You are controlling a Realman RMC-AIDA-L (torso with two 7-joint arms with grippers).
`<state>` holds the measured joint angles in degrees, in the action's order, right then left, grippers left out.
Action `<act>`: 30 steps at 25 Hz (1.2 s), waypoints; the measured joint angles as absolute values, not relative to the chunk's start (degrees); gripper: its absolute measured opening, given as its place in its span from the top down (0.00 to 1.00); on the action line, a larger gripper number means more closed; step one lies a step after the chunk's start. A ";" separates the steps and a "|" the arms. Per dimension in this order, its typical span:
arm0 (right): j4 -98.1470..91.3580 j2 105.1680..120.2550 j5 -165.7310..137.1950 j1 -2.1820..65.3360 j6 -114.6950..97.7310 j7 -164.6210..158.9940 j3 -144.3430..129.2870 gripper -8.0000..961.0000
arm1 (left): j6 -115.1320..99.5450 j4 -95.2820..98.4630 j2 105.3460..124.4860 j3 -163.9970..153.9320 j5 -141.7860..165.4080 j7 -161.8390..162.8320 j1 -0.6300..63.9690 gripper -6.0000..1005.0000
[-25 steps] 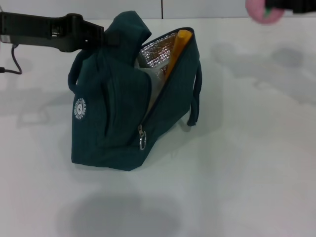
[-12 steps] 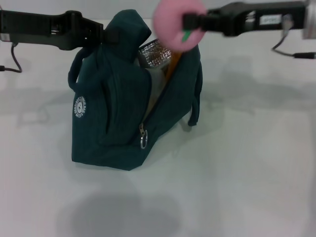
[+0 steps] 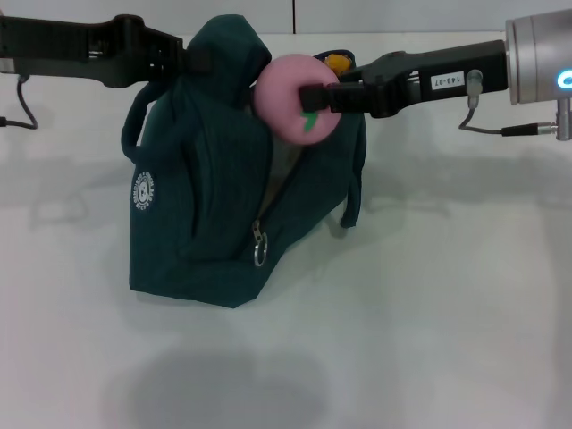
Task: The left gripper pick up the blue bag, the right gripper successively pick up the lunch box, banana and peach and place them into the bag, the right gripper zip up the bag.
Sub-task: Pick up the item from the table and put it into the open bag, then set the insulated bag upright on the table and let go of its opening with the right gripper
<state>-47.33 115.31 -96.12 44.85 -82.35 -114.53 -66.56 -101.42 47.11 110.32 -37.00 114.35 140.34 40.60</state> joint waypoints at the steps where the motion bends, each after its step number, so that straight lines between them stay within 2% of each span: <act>1: -47.33 115.31 -96.12 44.85 -82.35 -114.53 -66.55 0.92 | -101.42 47.11 110.36 -37.00 114.34 140.32 40.60 0.91; 6: -47.31 115.30 -95.86 44.45 -80.83 -115.19 -66.23 0.89 | -101.43 47.04 110.39 -37.17 114.33 140.29 40.60 0.91; 12: -47.43 115.23 -95.78 44.63 -79.65 -115.31 -66.23 0.68 | -101.49 47.01 110.48 -37.34 114.33 140.17 40.60 0.91; 14: -47.44 115.20 -95.77 44.76 -79.53 -115.31 -66.04 0.43 | -101.51 47.01 110.48 -37.35 114.33 140.13 40.60 0.91; 20: -48.02 115.30 -94.78 44.07 -80.26 -115.50 -63.17 0.35 | -101.52 47.02 110.48 -37.33 114.36 140.08 40.55 0.91; 22: -48.12 115.22 -93.40 42.50 -81.56 -116.40 -61.49 0.35 | -101.51 47.02 110.48 -37.35 114.36 140.05 40.54 0.91; 30: -46.84 115.11 -89.97 31.52 -84.71 -121.25 -55.24 0.35 | -101.52 46.70 110.54 -37.19 114.33 139.65 40.52 0.91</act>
